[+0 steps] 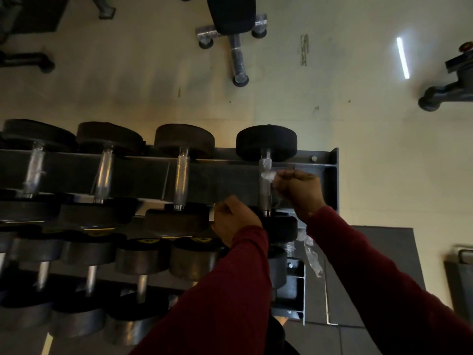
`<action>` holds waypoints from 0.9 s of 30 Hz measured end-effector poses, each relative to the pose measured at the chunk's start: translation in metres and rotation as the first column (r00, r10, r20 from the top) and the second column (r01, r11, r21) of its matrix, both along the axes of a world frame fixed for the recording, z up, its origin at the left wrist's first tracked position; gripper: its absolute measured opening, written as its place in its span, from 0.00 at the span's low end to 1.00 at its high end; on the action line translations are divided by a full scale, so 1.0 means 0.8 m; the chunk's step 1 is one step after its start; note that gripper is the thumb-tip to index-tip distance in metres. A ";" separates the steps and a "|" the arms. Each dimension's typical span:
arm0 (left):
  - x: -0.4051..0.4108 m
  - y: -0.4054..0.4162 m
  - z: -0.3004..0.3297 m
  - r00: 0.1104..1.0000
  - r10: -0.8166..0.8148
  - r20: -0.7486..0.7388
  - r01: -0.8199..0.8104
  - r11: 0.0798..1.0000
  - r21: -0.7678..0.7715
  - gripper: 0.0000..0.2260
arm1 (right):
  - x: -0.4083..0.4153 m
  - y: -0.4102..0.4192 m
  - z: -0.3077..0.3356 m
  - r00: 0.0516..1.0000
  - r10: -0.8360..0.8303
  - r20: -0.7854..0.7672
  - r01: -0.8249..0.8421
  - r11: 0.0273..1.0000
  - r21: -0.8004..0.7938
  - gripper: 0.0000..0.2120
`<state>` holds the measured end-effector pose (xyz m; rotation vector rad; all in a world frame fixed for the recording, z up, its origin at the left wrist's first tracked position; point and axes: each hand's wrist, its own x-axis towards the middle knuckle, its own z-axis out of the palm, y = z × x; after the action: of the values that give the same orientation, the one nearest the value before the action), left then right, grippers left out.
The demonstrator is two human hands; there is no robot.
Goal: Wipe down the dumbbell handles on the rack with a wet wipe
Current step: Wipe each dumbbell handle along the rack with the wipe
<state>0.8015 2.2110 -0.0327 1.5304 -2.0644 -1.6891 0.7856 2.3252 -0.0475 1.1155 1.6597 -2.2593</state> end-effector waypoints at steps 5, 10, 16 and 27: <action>0.000 -0.001 -0.005 1.000 0.005 -0.006 -0.005 1.000 -0.006 0.09 | 0.019 0.015 0.003 0.940 0.280 0.198 -0.291 0.956 0.029 0.08; -0.001 -0.001 -0.003 1.000 -0.005 -0.010 0.005 1.000 0.014 0.08 | -0.018 0.019 0.001 0.971 0.125 0.202 -0.106 0.989 -0.102 0.09; 0.000 0.000 -0.009 1.000 0.001 -0.019 -0.001 1.000 0.001 0.11 | -0.005 0.008 0.001 0.984 0.101 0.147 -0.105 0.994 0.017 0.08; 0.002 -0.001 -0.003 1.000 -0.014 -0.005 0.013 0.999 -0.037 0.11 | -0.037 -0.005 -0.003 0.457 0.816 0.355 -0.146 -0.325 0.934 0.12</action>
<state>0.8027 2.2098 -0.0353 1.5029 -2.0959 -1.6477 0.7559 2.3211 -0.0501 -0.6384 3.0848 -0.2728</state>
